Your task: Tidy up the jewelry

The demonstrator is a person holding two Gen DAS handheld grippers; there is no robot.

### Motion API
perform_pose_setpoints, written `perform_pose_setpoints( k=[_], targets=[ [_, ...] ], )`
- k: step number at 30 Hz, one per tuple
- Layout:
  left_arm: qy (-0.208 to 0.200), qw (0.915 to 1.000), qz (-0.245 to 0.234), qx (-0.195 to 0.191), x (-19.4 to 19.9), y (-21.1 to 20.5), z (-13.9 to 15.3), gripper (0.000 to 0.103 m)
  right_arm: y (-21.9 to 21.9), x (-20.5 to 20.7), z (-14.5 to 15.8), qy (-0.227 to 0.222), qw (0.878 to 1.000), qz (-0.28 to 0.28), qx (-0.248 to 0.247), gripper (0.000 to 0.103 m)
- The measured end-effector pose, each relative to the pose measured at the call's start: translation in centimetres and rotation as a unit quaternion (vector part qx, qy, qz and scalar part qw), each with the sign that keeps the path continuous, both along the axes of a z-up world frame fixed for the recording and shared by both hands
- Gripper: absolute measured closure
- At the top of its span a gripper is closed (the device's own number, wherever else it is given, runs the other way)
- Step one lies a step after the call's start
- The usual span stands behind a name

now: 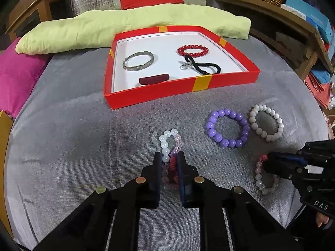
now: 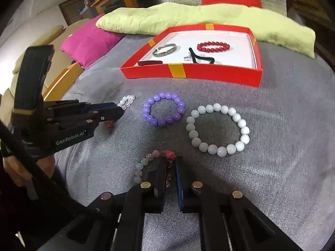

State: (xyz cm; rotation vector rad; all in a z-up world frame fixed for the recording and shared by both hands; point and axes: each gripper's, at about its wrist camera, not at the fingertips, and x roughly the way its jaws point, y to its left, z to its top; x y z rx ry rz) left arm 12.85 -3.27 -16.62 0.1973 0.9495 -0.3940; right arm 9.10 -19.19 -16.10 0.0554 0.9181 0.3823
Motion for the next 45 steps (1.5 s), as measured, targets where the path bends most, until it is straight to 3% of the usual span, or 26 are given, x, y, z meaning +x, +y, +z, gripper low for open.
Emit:
perform_pose_setpoints(
  k=[3,14,20,23,25,27,31,36,38,39,40,41,43,45],
  targets=[
    [-0.009,0.9999,0.006,-0.009,-0.1,0.4,0.7,0.097,-0.2,0.0,0.4,-0.004,1.0,-0.001,0.021,0.094],
    [-0.034,0.9989,0.013,-0.029,-0.6,1.0,2.3,0.097,-1.6,-0.1,2.4,-0.031,0.995,-0.014,0.091,0.094],
    [0.003,0.9992,0.02,-0.034,0.0,1.7,1.3,0.097,-1.8,0.1,1.9,-0.015,0.995,-0.017,0.096,0.094],
    [0.017,0.9987,0.014,-0.047,-0.1,1.8,1.1,0.09,-1.4,0.2,1.6,-0.006,0.996,-0.01,0.092,0.094],
    [0.018,0.9986,0.013,-0.047,-0.2,1.8,1.1,0.057,-1.1,0.2,1.2,0.001,0.996,-0.004,0.089,0.094],
    [0.018,0.9985,0.01,-0.051,-0.4,1.6,1.1,0.043,-0.7,0.3,0.9,0.009,0.996,0.002,0.084,0.094],
    [0.017,0.9989,-0.001,-0.044,-0.6,0.9,1.0,0.043,-0.6,0.6,0.1,0.028,0.997,-0.001,0.069,0.094],
    [0.027,0.9993,0.009,-0.022,0.1,0.6,-0.2,0.043,-0.8,0.8,-0.3,0.043,0.997,-0.006,0.069,0.094],
    [0.014,0.9998,0.004,-0.012,0.0,0.4,-0.3,0.055,-0.8,0.9,-0.3,0.046,0.997,-0.006,0.069,0.092],
    [0.009,1.0,0.001,-0.004,-0.1,0.2,-0.4,0.072,-0.8,0.9,-0.3,0.049,0.997,-0.006,0.067,0.091],
    [0.005,1.0,-0.003,-0.002,-0.2,0.2,-0.3,0.081,-0.8,1.0,-0.3,0.052,0.996,-0.005,0.067,0.089],
    [0.004,1.0,-0.006,-0.004,-0.3,0.1,-0.3,0.084,-0.9,1.0,-0.3,0.054,0.996,-0.005,0.07,0.086],
    [-0.001,0.9999,-0.011,0.001,-0.5,0.0,-0.3,0.088,-1.1,0.9,-0.2,0.055,0.995,-0.005,0.085,0.064],
    [-0.005,0.9999,-0.013,0.004,-0.5,-0.1,-0.2,0.088,-1.3,0.7,0.1,0.045,0.995,-0.008,0.089,0.056]
  ],
)
